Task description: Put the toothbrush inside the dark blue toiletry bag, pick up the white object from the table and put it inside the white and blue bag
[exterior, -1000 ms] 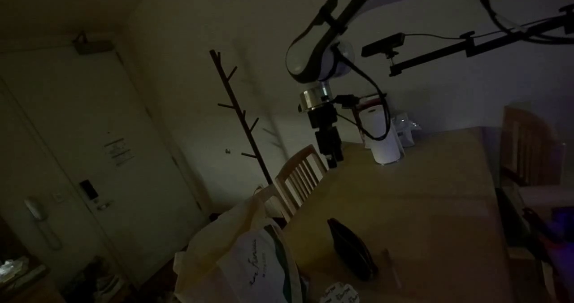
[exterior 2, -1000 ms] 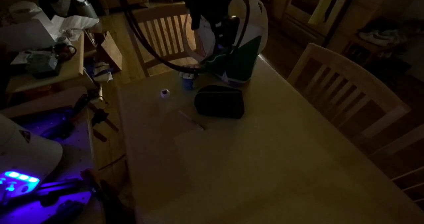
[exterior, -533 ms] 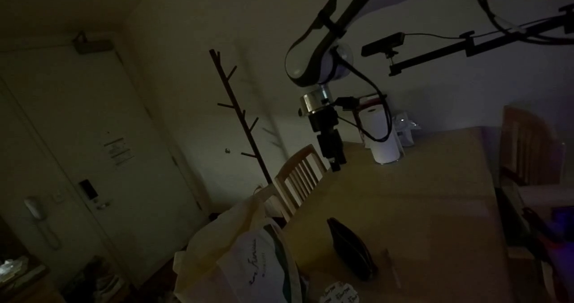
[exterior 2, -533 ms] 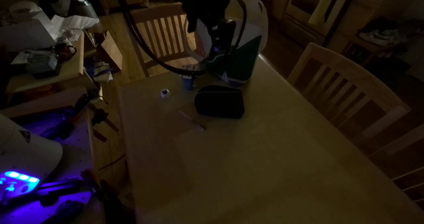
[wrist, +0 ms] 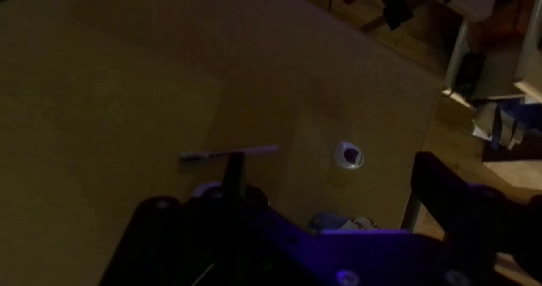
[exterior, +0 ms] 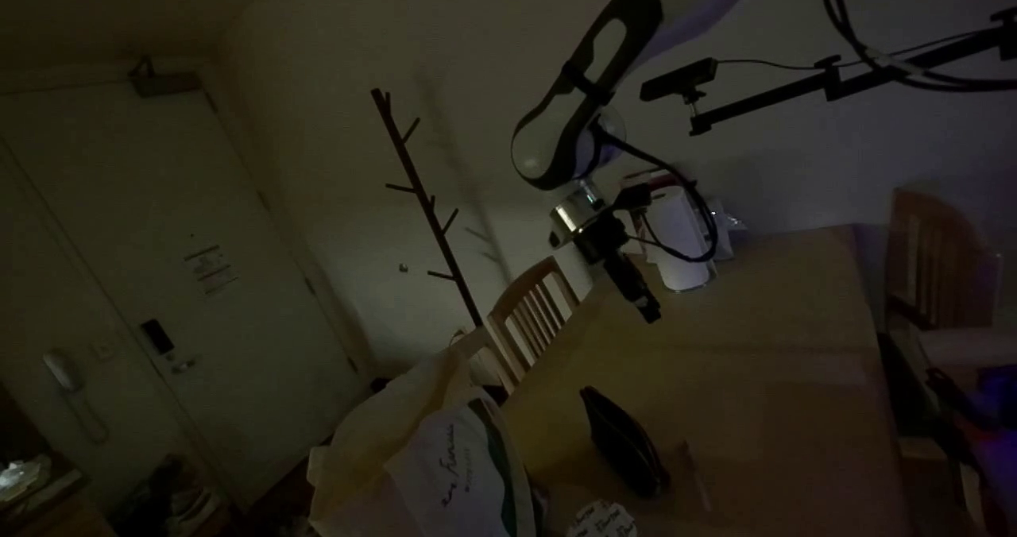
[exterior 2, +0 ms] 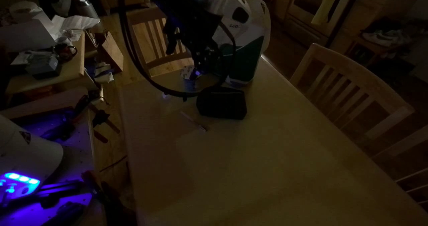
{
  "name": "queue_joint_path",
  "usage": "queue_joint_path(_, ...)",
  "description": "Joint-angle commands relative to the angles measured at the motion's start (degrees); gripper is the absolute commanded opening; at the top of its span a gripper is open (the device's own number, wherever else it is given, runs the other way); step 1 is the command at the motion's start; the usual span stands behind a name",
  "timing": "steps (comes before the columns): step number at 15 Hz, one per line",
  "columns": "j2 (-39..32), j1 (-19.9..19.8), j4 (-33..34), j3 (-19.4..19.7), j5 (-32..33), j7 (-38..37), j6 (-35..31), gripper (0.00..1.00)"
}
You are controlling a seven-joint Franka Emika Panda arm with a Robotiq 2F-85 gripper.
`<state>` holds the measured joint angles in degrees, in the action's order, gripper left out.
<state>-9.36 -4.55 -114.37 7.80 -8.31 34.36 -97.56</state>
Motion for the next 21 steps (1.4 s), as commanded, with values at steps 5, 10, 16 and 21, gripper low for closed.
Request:
queue_joint_path(5,-2.05,-1.37,0.85,-2.39,3.74,5.53,0.99,1.0)
queue_joint_path(10,-4.6,-1.19,-3.31,-4.17,12.42,15.79,-10.25,1.0)
queue_joint_path(16,-7.54,-1.23,-7.57,-5.41,16.04,18.95,-23.78,1.0)
queue_joint_path(21,-8.86,-1.69,-8.88,-6.8,17.4,28.38,-28.43,1.0)
